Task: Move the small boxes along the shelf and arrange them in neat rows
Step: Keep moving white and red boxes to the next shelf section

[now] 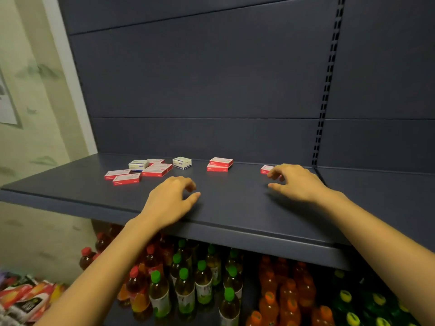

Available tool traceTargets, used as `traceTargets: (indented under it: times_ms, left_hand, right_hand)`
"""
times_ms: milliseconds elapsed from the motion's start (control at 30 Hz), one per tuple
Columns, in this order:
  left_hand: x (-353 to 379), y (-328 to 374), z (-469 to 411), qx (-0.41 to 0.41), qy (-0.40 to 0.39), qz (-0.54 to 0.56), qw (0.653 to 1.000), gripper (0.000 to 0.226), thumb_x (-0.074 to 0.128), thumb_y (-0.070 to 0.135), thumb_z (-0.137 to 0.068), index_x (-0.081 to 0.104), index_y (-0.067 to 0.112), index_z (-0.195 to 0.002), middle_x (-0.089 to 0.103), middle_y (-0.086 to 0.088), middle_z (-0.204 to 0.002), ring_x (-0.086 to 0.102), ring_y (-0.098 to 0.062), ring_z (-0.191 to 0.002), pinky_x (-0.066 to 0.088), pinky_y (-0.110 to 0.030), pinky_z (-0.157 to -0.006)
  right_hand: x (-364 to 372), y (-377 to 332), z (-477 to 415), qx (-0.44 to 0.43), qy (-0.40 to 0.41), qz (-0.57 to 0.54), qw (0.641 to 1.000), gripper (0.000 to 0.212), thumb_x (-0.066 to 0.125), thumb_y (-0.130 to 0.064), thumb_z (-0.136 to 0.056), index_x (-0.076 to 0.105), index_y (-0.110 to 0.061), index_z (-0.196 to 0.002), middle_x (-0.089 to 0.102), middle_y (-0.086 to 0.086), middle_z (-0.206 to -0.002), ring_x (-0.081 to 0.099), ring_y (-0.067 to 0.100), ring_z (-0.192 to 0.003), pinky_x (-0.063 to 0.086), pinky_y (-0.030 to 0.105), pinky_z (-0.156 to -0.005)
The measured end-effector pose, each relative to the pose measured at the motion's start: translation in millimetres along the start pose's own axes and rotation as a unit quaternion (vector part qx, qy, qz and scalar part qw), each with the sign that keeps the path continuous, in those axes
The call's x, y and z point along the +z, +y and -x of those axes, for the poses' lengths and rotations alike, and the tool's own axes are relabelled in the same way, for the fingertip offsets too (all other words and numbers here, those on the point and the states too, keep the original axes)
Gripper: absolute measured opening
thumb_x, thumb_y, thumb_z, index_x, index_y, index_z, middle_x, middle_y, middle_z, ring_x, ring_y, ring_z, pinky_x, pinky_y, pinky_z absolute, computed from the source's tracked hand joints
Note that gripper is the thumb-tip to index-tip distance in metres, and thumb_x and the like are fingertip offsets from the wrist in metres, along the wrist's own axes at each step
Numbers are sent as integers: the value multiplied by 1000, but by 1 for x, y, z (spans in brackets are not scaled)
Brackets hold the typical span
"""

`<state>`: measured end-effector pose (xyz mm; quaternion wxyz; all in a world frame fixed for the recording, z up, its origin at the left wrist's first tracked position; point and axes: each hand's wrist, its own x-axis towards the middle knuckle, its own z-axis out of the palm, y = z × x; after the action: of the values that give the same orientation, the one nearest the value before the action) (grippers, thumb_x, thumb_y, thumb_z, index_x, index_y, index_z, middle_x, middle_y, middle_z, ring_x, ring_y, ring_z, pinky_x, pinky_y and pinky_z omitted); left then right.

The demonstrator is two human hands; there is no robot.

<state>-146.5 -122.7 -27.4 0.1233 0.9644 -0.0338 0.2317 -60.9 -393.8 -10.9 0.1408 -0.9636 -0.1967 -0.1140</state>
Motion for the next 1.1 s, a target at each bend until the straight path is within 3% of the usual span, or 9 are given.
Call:
traceTargets:
  times_ms: [167, 333, 567, 733, 933, 1033, 1100]
  left_hand:
    - [12, -13, -37, 16, -11, 7, 1000, 28, 52, 39, -89, 59, 21, -109, 60, 4, -118, 52, -17, -111, 44, -34, -87]
    - [17, -27, -70, 35, -16, -2, 999, 28, 54, 37, -88, 60, 20, -109, 62, 2, -117, 55, -19, -108, 45, -35, -90]
    - [33, -43, -108, 46, -23, 15, 999, 29, 54, 37, -88, 60, 17, -107, 62, 1, -115, 52, -19, -108, 43, -33, -91]
    - [45, -40, -143, 65, -56, 37, 996, 37, 56, 37, -87, 55, 16, -117, 59, -1, -121, 53, -18, -110, 43, -33, -91]
    - [63, -35, -190, 91, -149, 15, 985, 54, 52, 18, -89, 33, 10, -139, 38, -10, -144, 38, -26, -131, 32, -40, -109]
    - [70, -41, -210, 81, -212, 62, 972, 59, 50, 13, -90, 24, 8, -144, 29, -11, -151, 31, -26, -137, 27, -36, -113]
    - [74, -47, -219, 84, -250, 90, 960, 56, 50, 11, -90, 28, 7, -142, 32, -10, -149, 34, -24, -135, 28, -31, -109]
  right_hand:
    - [9, 20, -47, 55, -16, 36, 998, 50, 58, -35, -88, 44, -13, -131, 47, 8, -134, 48, 27, -120, 41, 39, -93]
    - [19, 41, -89, 113, -65, 64, 989, 70, 58, -47, -85, 35, -6, -136, 37, 14, -142, 38, 32, -129, 38, 44, -103]
    - [22, 55, -112, 106, -132, 119, 978, 50, 53, -51, -87, 51, -14, -120, 52, 7, -126, 51, 26, -112, 44, 38, -93]
    - [4, 49, -108, 65, -105, 151, 981, 49, 54, -51, -86, 48, -18, -121, 50, 2, -124, 51, 21, -110, 41, 32, -81]
    - [-14, 25, -84, 27, -55, 149, 987, 46, 53, -55, -84, 48, -24, -118, 50, -6, -119, 52, 15, -99, 40, 30, -73]
    - [-18, 14, -70, 32, -45, 156, 986, 47, 51, -57, -84, 46, -26, -119, 50, -8, -119, 53, 14, -102, 38, 29, -72]
    - [-21, 10, -62, 45, -45, 155, 986, 48, 50, -58, -84, 46, -27, -120, 50, -9, -120, 53, 13, -103, 40, 29, -74]
